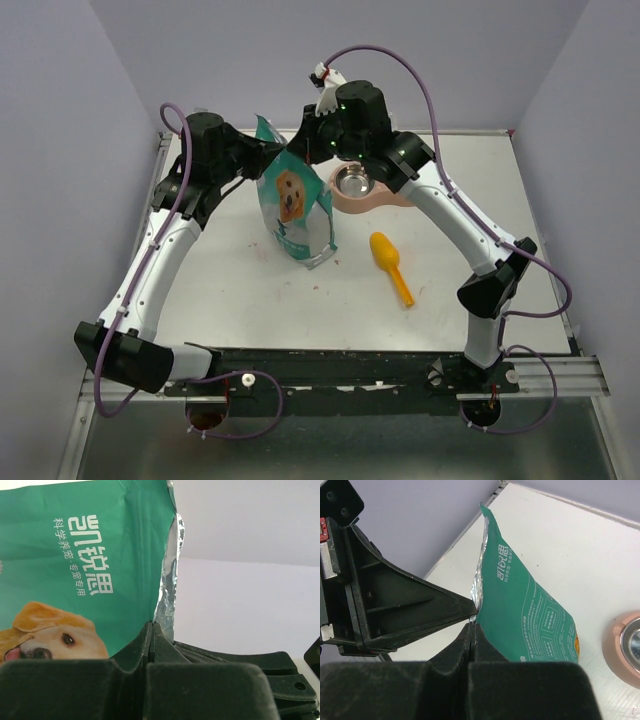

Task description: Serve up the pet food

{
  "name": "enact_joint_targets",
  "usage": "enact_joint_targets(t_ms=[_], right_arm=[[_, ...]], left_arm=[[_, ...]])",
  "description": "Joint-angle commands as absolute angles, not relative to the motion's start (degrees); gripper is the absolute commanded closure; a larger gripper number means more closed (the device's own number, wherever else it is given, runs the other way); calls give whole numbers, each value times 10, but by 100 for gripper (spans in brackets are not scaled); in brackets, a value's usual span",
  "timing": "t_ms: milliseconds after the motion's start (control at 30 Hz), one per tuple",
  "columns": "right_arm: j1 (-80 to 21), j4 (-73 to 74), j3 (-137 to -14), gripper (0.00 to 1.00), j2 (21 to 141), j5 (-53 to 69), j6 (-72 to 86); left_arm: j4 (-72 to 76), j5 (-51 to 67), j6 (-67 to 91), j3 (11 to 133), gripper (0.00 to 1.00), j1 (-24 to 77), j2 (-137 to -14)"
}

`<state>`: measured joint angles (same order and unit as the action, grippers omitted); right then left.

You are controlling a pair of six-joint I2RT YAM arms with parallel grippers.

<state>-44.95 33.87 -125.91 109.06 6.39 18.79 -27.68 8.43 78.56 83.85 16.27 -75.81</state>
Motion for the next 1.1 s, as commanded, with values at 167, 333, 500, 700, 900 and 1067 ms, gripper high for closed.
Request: enact_joint_targets(t_ms=[167, 333, 500, 700, 900, 1067], right_arm=[[-454, 388, -1335, 90, 1137, 40, 163], [-454, 403, -1354, 87, 1158, 51, 161], [-454, 404, -1343, 90, 1157, 54, 156], [-466, 405, -1336, 99, 1151, 13, 128], [-519, 379, -1337, 99, 1142, -99, 70], [-531, 368, -1337, 99, 1140, -105, 55]], left_arm=[[-236, 83, 766, 797, 100, 168, -735], [-236, 74, 761, 792, 100, 168, -728], [-242, 68, 758, 792, 100, 168, -725], [-257, 60, 756, 807, 100, 168, -738], [-296, 62, 746, 852, 94, 167, -769], [-294, 57, 749, 831, 70, 168, -765]])
